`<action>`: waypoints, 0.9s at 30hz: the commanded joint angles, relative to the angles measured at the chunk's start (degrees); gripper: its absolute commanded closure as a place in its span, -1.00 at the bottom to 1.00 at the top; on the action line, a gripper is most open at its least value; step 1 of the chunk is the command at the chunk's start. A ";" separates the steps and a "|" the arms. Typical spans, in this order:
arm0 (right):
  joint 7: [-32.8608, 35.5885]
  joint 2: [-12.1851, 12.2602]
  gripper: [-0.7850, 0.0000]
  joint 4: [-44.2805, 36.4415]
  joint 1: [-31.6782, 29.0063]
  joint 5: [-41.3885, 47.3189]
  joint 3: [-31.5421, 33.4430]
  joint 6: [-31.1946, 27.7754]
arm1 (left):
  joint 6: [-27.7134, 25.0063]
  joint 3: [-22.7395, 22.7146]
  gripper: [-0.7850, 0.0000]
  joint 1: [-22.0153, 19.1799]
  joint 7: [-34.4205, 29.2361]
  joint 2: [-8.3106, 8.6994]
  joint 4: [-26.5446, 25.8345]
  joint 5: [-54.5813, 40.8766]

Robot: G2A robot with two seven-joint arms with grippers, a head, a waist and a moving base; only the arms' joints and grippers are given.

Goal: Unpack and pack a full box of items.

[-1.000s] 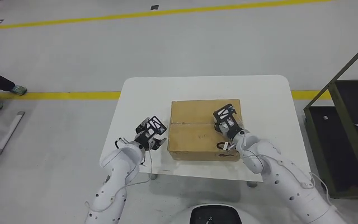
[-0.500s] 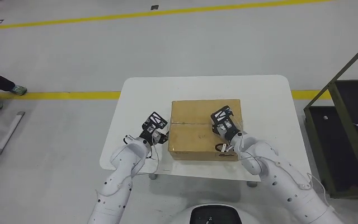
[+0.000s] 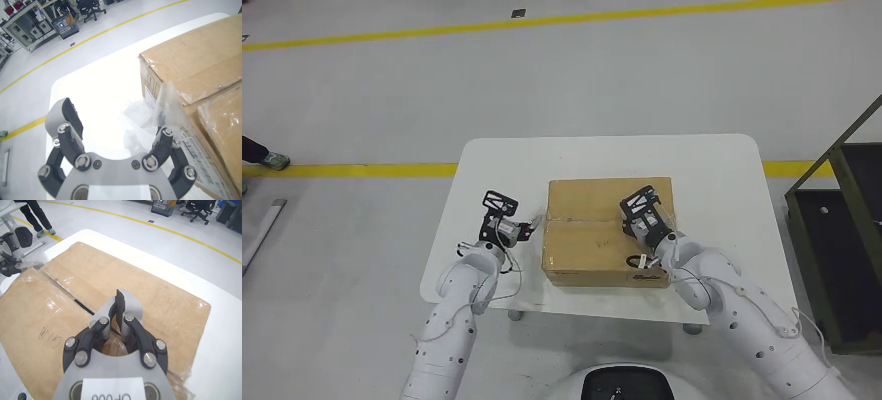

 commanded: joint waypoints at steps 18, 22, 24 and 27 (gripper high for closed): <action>0.24 -0.65 1.00 0.16 -0.35 0.34 0.78 -0.49 | 0.48 0.84 -1.00 -3.27 -1.46 -0.67 -3.40 -1.22; 0.35 -0.71 1.00 -0.30 -0.73 1.18 1.51 -0.40 | 0.87 2.07 -1.00 -4.77 -2.94 -0.91 -3.89 0.67; 0.61 -0.72 1.00 -0.69 -1.00 2.19 2.10 -0.60 | 1.27 2.73 -1.00 -5.65 -3.05 -1.09 -4.19 1.38; 0.92 -0.57 1.00 -1.45 -1.49 3.31 3.66 -0.72 | 1.16 3.87 -1.00 -7.21 -3.12 -1.35 -4.70 2.69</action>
